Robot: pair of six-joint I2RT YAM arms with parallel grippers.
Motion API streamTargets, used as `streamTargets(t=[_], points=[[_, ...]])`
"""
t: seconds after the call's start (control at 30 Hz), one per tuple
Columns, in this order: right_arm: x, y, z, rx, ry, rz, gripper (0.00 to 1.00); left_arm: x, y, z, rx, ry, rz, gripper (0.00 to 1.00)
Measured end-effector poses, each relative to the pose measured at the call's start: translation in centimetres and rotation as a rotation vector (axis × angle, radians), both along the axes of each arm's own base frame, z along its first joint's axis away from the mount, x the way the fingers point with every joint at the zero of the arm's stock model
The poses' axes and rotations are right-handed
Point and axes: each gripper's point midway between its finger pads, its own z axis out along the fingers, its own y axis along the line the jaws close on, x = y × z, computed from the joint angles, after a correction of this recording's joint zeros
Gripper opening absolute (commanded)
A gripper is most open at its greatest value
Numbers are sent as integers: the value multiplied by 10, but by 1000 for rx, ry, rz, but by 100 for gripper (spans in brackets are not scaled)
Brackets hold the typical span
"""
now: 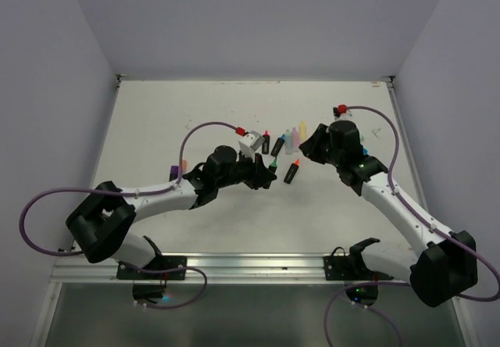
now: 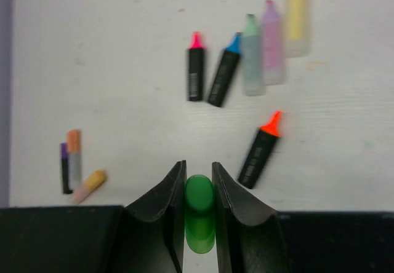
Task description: Open the pen caps
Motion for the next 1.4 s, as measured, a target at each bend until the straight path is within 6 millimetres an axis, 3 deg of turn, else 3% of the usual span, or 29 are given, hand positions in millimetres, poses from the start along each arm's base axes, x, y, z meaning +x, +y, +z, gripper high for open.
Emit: streamTargets(t=[0.1, 0.2, 0.3, 0.53, 0.8, 0.97, 1.13, 1.27, 1.4], points=[[13, -63, -30, -86, 109, -192, 0, 10, 5, -19, 57, 6, 27, 0], [7, -122, -57, -158, 221, -354, 0, 19, -2, -39, 107, 23, 24, 0], [-5, -150, -73, -212, 293, -424, 0, 30, -12, -56, 146, 40, 19, 0], [-28, -180, -110, -310, 438, -489, 0, 62, -27, -79, 202, 52, 35, 2], [-47, -210, -160, -377, 624, -563, 0, 84, -18, -99, 249, 73, 61, 13], [-52, -221, -170, -395, 663, -590, 1, 94, -20, -108, 260, 77, 54, 17], [-49, -222, -175, -401, 665, -581, 12, 95, -24, -119, 269, 92, 33, 34], [-43, -224, -180, -402, 669, -573, 19, 95, -25, -121, 274, 98, 30, 39], [-36, -221, -180, -388, 653, -557, 37, 96, -25, -120, 274, 98, 31, 48]])
